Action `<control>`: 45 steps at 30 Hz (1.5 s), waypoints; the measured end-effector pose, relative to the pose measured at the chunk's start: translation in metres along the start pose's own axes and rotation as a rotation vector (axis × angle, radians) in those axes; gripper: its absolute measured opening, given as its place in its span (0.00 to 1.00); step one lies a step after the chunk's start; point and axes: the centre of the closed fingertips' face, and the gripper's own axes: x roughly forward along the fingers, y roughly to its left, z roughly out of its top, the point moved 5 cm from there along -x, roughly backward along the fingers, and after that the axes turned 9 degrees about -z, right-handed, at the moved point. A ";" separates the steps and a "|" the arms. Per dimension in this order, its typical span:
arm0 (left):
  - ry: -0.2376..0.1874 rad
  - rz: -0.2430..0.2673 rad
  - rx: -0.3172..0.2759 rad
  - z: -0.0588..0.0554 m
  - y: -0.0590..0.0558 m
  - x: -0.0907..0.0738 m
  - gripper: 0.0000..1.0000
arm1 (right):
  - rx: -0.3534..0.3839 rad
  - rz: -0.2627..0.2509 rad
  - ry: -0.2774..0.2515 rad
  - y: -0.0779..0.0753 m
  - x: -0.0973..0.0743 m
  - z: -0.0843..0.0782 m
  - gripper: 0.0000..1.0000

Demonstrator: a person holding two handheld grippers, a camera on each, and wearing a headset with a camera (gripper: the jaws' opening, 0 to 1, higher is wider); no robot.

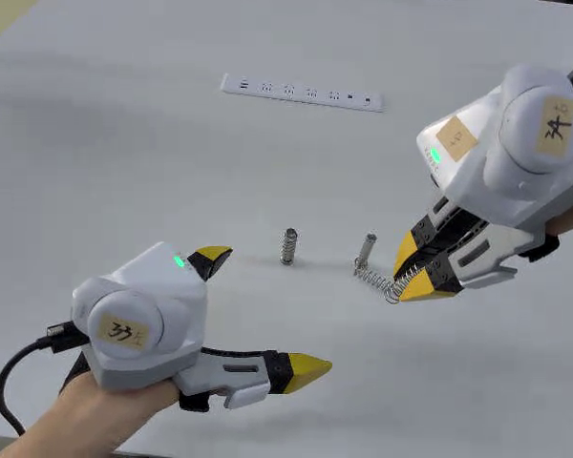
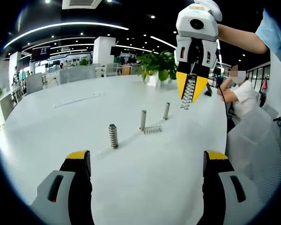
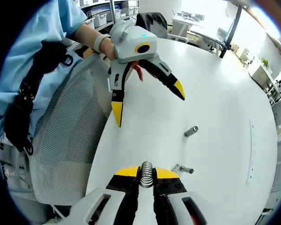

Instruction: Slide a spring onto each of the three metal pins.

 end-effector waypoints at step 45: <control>0.039 0.008 -0.024 -0.009 0.010 0.005 0.99 | -0.161 0.014 0.196 -0.080 0.050 -0.023 0.08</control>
